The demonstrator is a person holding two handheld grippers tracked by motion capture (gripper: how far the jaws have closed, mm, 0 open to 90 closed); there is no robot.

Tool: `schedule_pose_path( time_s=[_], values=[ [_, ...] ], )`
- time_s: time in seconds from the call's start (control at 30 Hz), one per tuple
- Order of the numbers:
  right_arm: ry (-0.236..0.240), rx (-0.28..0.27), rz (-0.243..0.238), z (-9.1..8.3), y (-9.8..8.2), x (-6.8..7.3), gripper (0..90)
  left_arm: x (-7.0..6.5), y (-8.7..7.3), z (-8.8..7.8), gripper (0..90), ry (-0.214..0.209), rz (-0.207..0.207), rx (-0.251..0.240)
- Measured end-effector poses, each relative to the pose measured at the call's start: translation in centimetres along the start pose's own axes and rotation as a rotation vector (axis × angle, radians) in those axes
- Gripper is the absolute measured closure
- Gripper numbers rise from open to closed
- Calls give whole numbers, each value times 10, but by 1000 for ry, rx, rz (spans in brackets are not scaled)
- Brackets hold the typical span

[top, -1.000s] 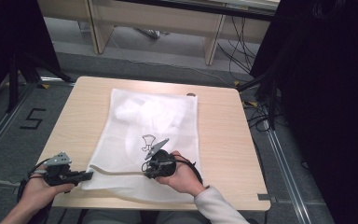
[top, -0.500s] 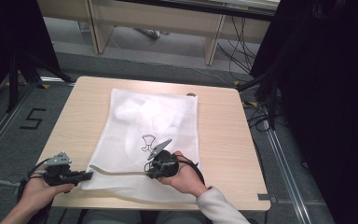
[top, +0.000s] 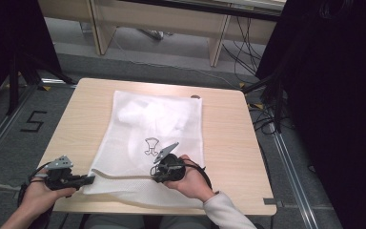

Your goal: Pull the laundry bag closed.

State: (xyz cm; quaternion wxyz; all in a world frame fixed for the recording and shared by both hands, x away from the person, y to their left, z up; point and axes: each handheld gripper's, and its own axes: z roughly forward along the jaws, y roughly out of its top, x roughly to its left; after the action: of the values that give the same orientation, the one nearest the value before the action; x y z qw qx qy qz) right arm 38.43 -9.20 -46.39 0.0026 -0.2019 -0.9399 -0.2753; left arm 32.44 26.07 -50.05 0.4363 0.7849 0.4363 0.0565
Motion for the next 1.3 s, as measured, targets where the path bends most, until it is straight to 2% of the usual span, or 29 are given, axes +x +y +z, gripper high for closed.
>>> schedule_pose_path(
  time_s=[0.03, 0.1, 0.13, 0.2, 0.7, 0.77, 0.8, 0.9, 0.93, 0.97, 1.0, 1.3],
  values=[
    [-2, 2, 2, -1, 0, 0, 823, 0, 0, 0, 857, 2, 5, 5],
    [1, 15, 32, -2, -1, 1, 823, 0, -1, 1, 857, 5, -1, -17],
    [10, 8, 21, -2, -1, 0, 823, 0, 0, 0, 857, 4, 1, -4],
    [3, 2, 9, -2, -2, -1, 823, 0, -1, 1, 857, 4, -5, -17],
    [-8, -8, 19, -6, -8, -3, 823, 0, -1, 1, 857, 8, 1, -10],
    [-7, -10, 18, -7, -8, -4, 823, 1, 0, 0, 857, 3, 1, 7],
    [-9, -6, 19, -8, -8, -5, 823, 0, -1, 1, 857, 9, 0, -8],
    [-12, -6, 21, -9, -10, -6, 823, 0, 0, 0, 858, 7, 2, 3],
    [-16, -5, 39, -10, -11, -4, 823, 0, -1, 1, 857, 6, 0, -10],
    [-3, -2, 28, -10, -12, -6, 823, 0, -1, 1, 857, 7, 1, -7],
    [-9, -7, 23, -10, -12, -6, 823, 1, 0, 0, 857, 4, 6, 9],
    [-11, -7, 35, -12, -15, -7, 823, 1, 0, 0, 858, 5, 8, 13]
  ],
)
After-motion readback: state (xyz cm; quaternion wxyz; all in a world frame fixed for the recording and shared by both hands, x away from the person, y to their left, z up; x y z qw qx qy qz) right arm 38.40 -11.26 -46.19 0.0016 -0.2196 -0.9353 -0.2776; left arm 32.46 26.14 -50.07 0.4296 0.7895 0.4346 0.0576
